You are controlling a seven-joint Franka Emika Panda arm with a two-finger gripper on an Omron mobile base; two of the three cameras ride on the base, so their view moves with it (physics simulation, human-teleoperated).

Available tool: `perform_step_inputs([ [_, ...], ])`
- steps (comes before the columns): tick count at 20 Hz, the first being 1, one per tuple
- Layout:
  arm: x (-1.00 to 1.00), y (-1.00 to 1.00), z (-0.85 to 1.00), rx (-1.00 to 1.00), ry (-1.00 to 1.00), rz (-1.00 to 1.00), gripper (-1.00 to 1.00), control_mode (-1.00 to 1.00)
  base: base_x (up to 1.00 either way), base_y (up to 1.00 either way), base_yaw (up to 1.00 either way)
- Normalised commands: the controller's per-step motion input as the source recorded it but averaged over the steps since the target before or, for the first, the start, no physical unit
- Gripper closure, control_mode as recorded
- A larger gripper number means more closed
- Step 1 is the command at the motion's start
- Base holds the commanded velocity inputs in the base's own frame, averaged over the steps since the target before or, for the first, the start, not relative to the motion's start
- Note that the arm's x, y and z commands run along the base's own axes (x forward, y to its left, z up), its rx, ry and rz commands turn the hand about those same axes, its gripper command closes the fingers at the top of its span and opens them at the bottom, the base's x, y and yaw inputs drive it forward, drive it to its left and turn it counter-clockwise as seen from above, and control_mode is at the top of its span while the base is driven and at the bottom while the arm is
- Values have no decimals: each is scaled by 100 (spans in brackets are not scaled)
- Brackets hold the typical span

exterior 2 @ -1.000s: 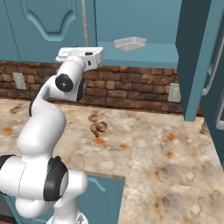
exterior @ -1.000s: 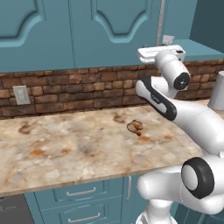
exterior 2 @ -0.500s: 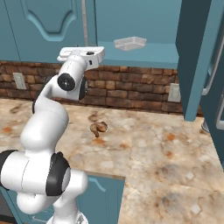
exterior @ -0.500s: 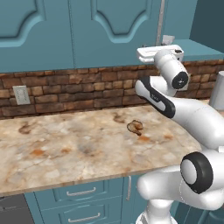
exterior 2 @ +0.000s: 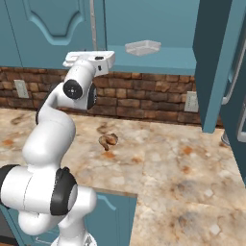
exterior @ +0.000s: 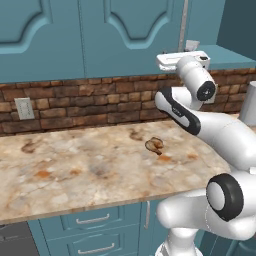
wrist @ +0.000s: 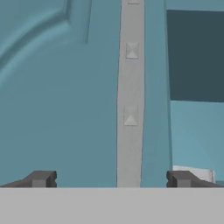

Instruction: Retrieve the tupperware from the cabinet, then place the raw meat into the tupperware to avoid contamination.

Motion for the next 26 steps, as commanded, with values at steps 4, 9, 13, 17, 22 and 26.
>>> perform_step_inputs([
  [4,25,0,-4,0,1,0,100,-100,0,0,0],
  [9,24,-5,-4,0,1,0,100,-100,0,0,0],
  [13,24,-9,-4,0,2,0,100,-100,0,0,0],
  [17,21,-19,-5,0,2,0,100,-100,0,0,0],
  [22,12,-31,-6,0,2,0,100,-100,0,0,0],
  [26,17,-21,-11,0,1,0,100,-100,0,0,0],
])
